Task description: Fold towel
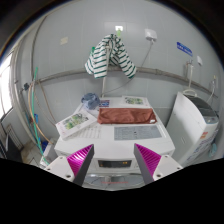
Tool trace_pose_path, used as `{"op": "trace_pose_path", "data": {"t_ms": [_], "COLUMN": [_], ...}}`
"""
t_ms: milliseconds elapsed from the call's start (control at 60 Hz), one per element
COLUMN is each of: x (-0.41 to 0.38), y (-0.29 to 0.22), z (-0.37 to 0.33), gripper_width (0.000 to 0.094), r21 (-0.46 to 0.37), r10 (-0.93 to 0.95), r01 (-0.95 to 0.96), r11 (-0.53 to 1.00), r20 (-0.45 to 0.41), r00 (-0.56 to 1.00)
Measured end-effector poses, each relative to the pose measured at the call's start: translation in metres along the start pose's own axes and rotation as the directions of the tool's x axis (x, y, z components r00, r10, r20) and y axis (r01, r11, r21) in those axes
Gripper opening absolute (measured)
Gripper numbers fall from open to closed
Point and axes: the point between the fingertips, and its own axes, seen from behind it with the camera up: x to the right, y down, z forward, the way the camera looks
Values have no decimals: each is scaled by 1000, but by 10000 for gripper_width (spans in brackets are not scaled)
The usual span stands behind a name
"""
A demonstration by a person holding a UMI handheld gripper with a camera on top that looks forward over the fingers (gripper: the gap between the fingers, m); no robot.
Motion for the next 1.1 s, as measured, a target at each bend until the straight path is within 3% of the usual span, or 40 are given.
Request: {"op": "trace_pose_path", "data": {"t_ms": [267, 500, 633, 800, 867, 883, 950, 1100], "x": [-59, -98, -99, -77, -66, -72, -60, -65], "y": [-29, -63, -81, -83, -64, -68, -72, -71], "z": [67, 212, 286, 367, 381, 372, 385, 382], "gripper_width": [837, 836, 792, 660, 329, 338, 94, 38], "r21": [-38, -29, -66, -94, -153, -146, -91, -44], "r10": [-33, -86, -116, -146, -178, -163, -191, -244], "r01": [36, 91, 126, 157, 191, 177, 197, 247], "r11": [999, 995, 990, 983, 970, 973, 976, 968], "r20": [64, 146, 138, 112, 94, 108, 65, 64], "r00": [997, 986, 984, 983, 980, 981, 979, 968]}}
